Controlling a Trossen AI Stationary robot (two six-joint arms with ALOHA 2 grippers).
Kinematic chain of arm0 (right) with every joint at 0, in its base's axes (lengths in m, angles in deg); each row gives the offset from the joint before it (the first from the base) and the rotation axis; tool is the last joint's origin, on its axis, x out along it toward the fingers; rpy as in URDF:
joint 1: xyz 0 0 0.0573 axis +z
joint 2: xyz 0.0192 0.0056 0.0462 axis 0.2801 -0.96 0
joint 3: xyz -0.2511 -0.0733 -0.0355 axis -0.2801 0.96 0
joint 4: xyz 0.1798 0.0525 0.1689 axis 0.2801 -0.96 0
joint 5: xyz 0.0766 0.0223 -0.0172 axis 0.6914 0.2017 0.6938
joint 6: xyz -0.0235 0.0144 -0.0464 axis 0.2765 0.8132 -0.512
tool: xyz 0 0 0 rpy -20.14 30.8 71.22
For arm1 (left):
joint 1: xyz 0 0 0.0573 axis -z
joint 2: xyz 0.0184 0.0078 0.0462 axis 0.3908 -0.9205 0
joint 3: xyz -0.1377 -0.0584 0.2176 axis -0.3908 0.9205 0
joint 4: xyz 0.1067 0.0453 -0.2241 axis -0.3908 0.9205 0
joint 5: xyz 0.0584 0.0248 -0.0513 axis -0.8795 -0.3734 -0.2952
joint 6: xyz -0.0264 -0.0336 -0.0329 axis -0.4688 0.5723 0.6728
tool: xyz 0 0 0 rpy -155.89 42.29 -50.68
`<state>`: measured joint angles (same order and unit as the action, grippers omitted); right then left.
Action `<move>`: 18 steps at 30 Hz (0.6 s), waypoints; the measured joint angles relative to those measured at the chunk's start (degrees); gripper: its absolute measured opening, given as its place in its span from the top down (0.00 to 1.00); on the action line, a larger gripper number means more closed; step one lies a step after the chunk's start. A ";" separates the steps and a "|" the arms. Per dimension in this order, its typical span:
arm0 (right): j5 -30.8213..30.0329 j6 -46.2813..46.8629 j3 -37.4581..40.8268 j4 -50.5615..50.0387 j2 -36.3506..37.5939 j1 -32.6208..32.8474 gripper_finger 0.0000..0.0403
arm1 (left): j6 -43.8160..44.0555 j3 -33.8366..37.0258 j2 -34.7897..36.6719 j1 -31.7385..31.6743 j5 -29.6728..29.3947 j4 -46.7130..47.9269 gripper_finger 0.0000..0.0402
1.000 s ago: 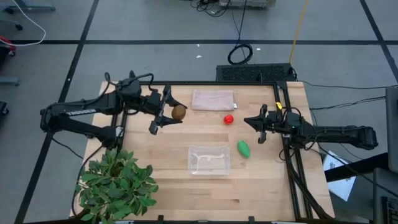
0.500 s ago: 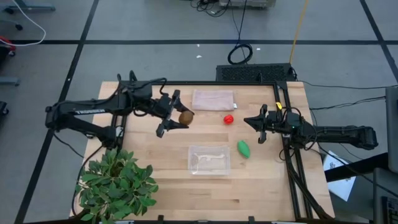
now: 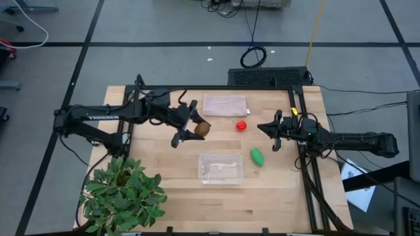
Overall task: Pick and placing Produce into tupperware
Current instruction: Put the kiwi into the transparent bin
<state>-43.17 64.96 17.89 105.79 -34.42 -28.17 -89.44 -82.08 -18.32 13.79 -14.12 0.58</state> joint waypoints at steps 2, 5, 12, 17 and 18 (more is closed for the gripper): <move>0.00 -0.22 0.00 0.02 -0.01 0.00 1.00 | 0.34 -0.89 -1.09 -0.04 -0.02 1.00 0.41; 0.00 -0.38 0.02 0.01 -0.01 0.00 1.00 | 0.29 -2.70 -2.89 -0.09 -0.04 4.02 0.41; 0.00 -0.38 0.01 0.00 -0.02 0.00 1.00 | -2.60 -9.73 -8.58 1.10 -0.10 11.22 0.42; 0.00 -0.38 0.00 0.00 0.00 0.00 1.00 | -5.07 -13.62 -12.95 3.18 -0.11 14.74 0.41; 0.00 -0.38 0.00 0.00 -0.02 0.00 1.00 | -5.50 -14.13 -13.74 3.58 -0.14 15.33 0.41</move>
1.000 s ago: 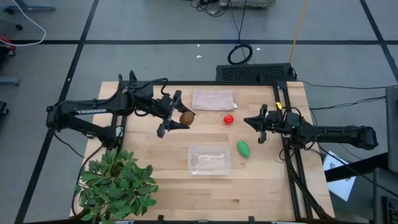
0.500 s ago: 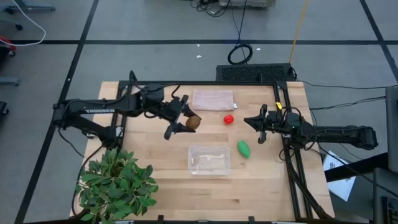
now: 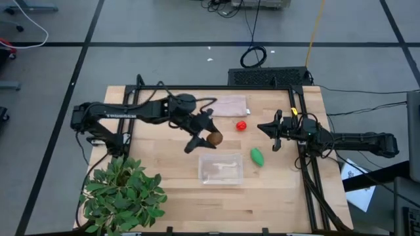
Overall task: Pick and placing Produce into tupperware
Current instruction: Put the kiwi into the transparent bin
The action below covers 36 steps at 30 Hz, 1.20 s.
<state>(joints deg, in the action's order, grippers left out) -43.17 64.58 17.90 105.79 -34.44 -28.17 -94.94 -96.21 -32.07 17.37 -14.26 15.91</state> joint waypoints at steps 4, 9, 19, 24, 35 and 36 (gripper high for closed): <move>0.00 0.00 0.00 0.00 0.00 0.00 1.00 | -0.37 -1.07 -3.20 1.61 -2.11 1.53 0.41; 0.00 0.00 0.01 0.00 0.00 0.00 1.00 | -0.57 -1.11 -6.15 2.81 -2.62 2.70 0.41; 0.00 -0.02 0.00 -0.12 0.02 0.00 1.00 | -4.10 -1.13 -10.80 4.53 -5.19 6.12 0.42; 0.00 -0.02 0.00 -0.17 0.00 0.00 1.00 | -5.78 -1.20 -11.74 5.27 -8.95 8.67 0.41; 0.00 -0.02 0.02 0.00 -0.22 0.00 1.00 | -5.64 -1.15 -13.24 6.66 -10.24 9.56 0.40; 0.00 -0.02 0.00 0.00 -0.22 0.00 1.00 | -5.72 -1.15 -13.36 6.95 -10.24 9.86 0.40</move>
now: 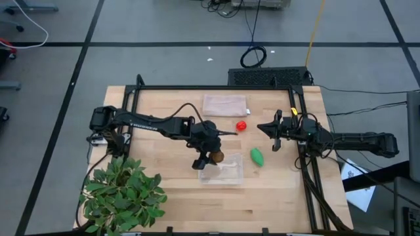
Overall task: Pick and placing Produce into tupperware
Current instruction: Put the kiwi into the transparent bin
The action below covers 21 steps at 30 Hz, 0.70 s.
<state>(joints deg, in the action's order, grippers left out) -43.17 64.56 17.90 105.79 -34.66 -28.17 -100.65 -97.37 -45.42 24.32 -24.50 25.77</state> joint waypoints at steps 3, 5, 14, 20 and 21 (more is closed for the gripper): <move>0.00 0.00 0.00 0.00 0.00 0.00 1.00 | -0.36 0.00 -0.84 0.81 0.20 -0.80 0.41; 0.00 0.00 0.00 0.00 -0.01 0.00 1.00 | -0.74 0.04 -1.32 1.37 0.17 -0.26 0.41; 0.00 0.00 0.00 0.00 -0.20 0.00 1.00 | 2.61 0.06 -4.98 1.93 -2.37 -0.90 0.40; 0.00 0.00 0.02 -0.02 -0.41 0.00 1.00 | 5.54 0.07 -6.61 2.60 -3.81 -0.77 0.42; 0.00 0.00 0.00 -0.02 -0.44 0.00 1.00 | 6.00 0.04 -6.73 2.80 -3.82 -1.08 0.42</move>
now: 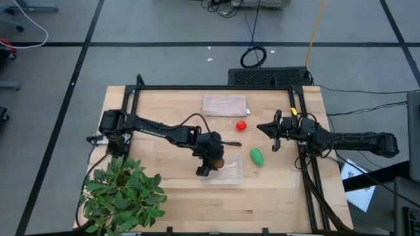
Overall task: Pick and placing Produce into tupperware
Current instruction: Put the kiwi into the transparent bin
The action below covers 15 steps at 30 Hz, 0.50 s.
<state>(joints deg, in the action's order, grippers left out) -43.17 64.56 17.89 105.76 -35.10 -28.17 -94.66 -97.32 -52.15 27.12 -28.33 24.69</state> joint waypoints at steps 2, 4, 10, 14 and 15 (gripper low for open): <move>0.00 0.00 0.01 0.01 0.00 0.00 1.00 | 1.33 0.00 -0.10 0.43 -0.23 0.85 0.41; 0.00 0.00 0.01 -0.02 0.00 0.00 1.00 | 2.41 0.00 -0.10 0.95 -1.57 1.10 0.41; 0.00 0.00 0.00 -0.02 -0.03 0.00 1.00 | 4.33 0.00 -0.10 2.09 -4.39 2.98 0.42; 0.00 0.00 0.02 0.00 -0.04 0.00 1.00 | 4.41 0.00 -0.10 2.73 -4.46 2.91 0.41; 0.00 0.00 0.02 0.00 -0.04 0.00 1.00 | 4.46 0.00 -0.10 2.79 -4.46 2.71 0.41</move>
<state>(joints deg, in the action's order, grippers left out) -43.17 64.56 17.91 105.76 -35.14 -28.17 -90.20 -97.32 -52.25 29.91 -32.79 27.40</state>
